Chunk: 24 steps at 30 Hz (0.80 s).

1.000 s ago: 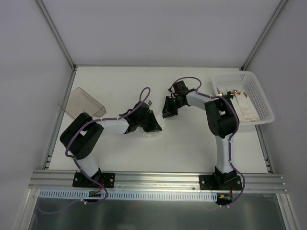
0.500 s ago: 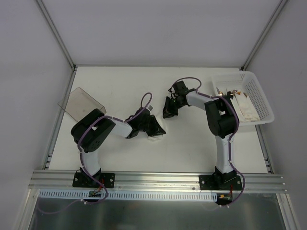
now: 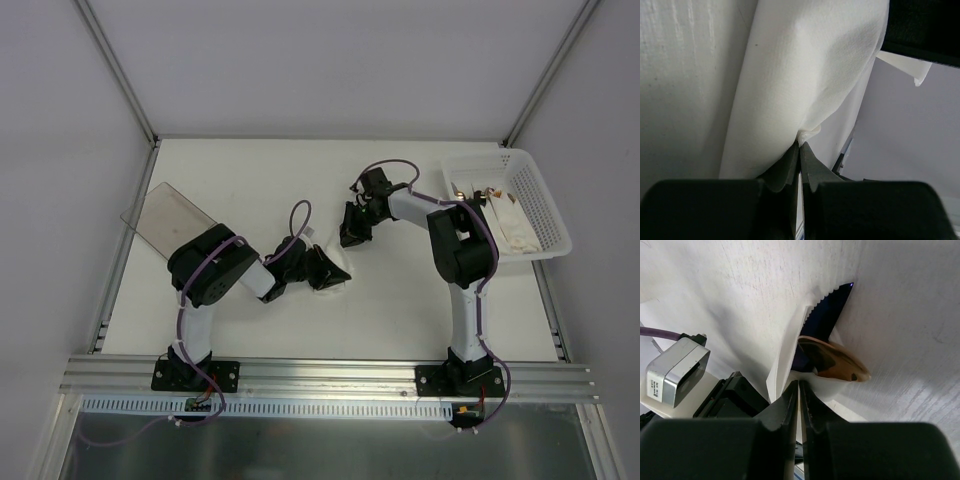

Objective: Place the utensils on the paper napkin and roll it up

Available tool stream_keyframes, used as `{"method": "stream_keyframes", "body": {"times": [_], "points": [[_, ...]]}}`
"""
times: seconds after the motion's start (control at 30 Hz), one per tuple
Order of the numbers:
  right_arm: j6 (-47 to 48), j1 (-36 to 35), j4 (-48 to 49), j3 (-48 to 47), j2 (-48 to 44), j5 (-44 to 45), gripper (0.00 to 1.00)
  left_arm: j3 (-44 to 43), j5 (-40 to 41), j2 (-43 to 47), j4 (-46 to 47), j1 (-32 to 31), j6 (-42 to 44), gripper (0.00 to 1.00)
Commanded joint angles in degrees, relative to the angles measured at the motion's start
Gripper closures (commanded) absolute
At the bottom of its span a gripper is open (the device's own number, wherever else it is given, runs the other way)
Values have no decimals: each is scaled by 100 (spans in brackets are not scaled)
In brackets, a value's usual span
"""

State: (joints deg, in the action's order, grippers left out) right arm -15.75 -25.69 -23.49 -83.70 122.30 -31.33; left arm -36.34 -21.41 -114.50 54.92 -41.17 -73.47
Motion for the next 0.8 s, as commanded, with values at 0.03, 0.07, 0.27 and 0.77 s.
{"method": "stream_keyframes", "body": {"times": [0.03,0.07,0.27,0.77], "points": [[502,64,-349,-216,-145,690,89,355,128,-565,-1421,-111,123,100],[546,73,-393,-260,-162,690,89,355,146,-556,-1457,-111,131,100],[801,222,-666,-586,-303,681,77,329,172,-609,-1747,-93,149,100],[617,434,-640,-832,-857,-74,83,92,146,-618,-2301,-84,421,100]]}}
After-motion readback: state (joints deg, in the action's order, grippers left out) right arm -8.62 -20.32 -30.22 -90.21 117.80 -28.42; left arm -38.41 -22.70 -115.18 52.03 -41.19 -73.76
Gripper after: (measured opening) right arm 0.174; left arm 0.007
